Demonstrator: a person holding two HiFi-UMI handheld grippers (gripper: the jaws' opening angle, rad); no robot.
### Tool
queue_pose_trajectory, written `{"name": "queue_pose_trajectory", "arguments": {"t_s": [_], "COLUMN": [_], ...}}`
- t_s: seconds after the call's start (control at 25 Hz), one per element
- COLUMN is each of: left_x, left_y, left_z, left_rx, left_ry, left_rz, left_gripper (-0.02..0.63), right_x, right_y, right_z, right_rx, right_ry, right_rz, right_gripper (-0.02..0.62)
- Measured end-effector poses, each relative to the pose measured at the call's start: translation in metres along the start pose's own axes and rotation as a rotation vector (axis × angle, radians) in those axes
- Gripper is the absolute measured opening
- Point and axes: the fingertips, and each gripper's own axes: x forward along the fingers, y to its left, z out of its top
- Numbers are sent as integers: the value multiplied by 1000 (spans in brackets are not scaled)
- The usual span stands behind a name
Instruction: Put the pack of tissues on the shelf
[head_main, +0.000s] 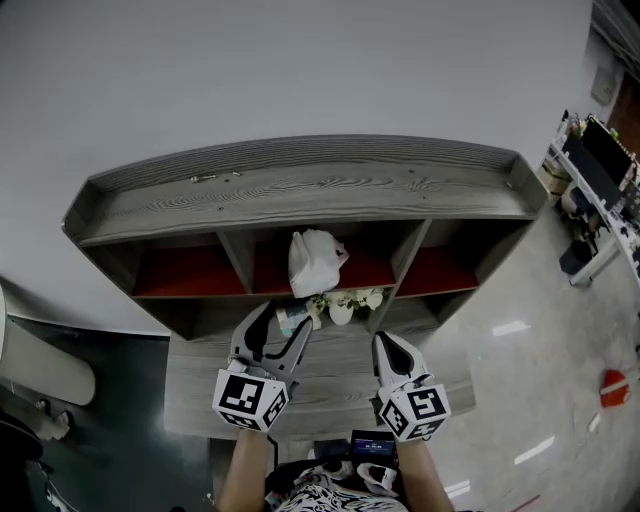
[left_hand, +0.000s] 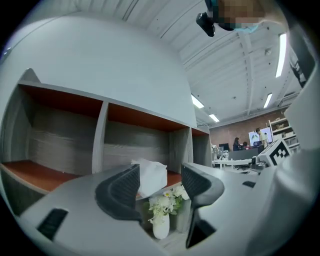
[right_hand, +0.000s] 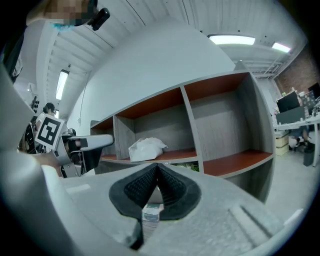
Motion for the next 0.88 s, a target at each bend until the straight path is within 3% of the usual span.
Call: {"name": "queue_pose_trajectory", "arguments": {"t_s": [0.2,0.52,0.72,0.88], "left_x": [-26,-65,-78,-85], "left_y": [-6,-20,-25,-26], "left_z": [-16,-29,-45,-53], "left_rx": [-89,-84,-114,-92], "left_ry": [25,48,90,112], "left_rz": [2,16,12,30], "left_gripper": [215,44,25,18], "right_x": [-21,-51,-63,-68], "right_y": [9,26,34,37], "right_z": [-2,-9,-12,-13], "right_rx": [-17,-39,-50,-59], "right_ry": [-2,-5,-5,-11], "right_rz": [0,-5,-13,-13], "right_gripper": [2,2,2,3]}}
